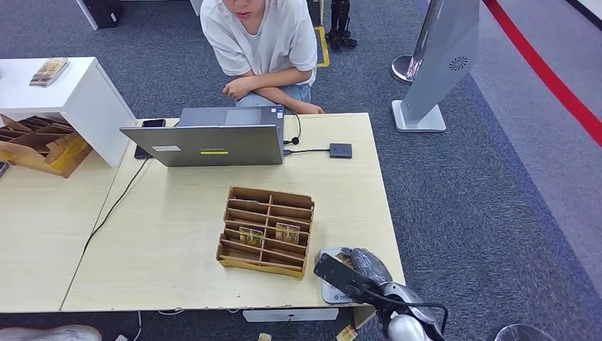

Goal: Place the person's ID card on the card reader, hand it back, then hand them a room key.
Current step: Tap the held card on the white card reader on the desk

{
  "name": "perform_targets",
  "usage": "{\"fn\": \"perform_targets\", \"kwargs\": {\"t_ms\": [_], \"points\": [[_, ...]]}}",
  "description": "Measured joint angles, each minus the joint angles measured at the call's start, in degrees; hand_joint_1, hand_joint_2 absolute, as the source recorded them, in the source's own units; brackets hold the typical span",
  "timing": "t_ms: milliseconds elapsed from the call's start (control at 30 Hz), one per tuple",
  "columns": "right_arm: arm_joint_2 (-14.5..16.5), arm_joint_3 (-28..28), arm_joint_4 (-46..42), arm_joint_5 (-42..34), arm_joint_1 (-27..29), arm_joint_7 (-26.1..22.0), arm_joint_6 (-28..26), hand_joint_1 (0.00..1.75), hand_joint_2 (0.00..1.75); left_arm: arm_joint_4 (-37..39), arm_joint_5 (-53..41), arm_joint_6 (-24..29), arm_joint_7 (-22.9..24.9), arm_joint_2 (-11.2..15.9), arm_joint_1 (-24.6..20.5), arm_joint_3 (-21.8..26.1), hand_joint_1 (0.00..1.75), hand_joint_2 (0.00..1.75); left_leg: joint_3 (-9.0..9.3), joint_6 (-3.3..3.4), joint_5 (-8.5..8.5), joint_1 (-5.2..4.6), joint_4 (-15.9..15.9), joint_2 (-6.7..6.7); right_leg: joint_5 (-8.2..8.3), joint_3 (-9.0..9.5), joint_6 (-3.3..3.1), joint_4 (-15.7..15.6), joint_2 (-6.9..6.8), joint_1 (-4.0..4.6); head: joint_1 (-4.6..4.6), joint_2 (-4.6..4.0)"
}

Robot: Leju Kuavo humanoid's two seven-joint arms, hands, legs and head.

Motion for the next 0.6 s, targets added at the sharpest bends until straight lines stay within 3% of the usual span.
{"fn": "perform_targets", "kwargs": {"t_ms": [600], "points": [[2.66,0.63,2.51,9.61,-1.91,3.10,-1.09,1.75,1.75,0.00,-0.13,-0.01,0.63,-0.13,0.00,0.82,0.00,0.00,0.24,0.00,0.00,0.00,0.00,0.01,0.00,0.24,0.00,0.00,0.00,0.00,-0.01,0.00]]}}
